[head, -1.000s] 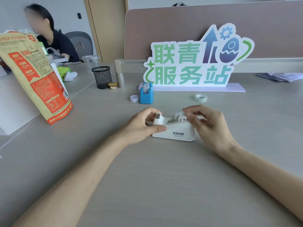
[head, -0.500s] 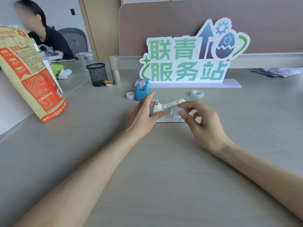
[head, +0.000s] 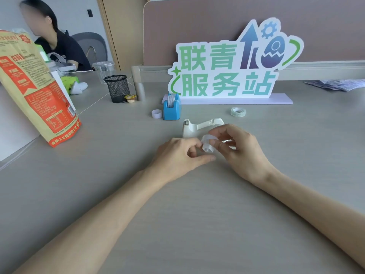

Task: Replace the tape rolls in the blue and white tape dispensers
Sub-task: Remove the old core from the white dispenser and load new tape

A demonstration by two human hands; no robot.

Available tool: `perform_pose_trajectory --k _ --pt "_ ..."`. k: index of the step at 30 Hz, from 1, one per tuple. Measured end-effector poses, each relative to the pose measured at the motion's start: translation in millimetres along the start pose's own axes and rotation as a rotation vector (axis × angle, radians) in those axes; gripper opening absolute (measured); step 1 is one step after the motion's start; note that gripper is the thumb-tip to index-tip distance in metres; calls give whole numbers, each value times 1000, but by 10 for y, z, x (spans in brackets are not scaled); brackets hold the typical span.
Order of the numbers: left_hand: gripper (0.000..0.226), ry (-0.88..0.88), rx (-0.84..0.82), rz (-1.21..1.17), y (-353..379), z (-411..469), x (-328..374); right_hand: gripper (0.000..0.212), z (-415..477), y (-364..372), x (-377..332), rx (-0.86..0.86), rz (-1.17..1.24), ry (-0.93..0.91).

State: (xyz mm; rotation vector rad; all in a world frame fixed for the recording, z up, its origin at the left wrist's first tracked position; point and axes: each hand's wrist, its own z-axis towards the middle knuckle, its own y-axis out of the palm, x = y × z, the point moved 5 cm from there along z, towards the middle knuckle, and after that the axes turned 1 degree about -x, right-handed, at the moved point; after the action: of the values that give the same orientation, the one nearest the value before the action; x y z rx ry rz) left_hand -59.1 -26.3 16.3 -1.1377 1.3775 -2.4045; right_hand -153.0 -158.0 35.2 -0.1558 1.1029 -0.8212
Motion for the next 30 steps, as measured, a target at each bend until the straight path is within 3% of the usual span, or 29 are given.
perform_pose_trajectory --k 5,14,19,26,30 --pt "28 46 32 -10 -8 11 -2 6 -19 22 -10 -40 65 -7" --pt "22 171 27 59 35 -20 50 18 -25 -105 16 96 114 28" --pt "21 199 25 76 42 -12 37 16 -136 -199 55 43 -51 -33" --pt "26 179 33 111 46 -18 36 18 -146 -174 169 -86 -190 48" --pt "30 167 27 122 47 -15 37 12 -21 -243 170 48 -155 12"
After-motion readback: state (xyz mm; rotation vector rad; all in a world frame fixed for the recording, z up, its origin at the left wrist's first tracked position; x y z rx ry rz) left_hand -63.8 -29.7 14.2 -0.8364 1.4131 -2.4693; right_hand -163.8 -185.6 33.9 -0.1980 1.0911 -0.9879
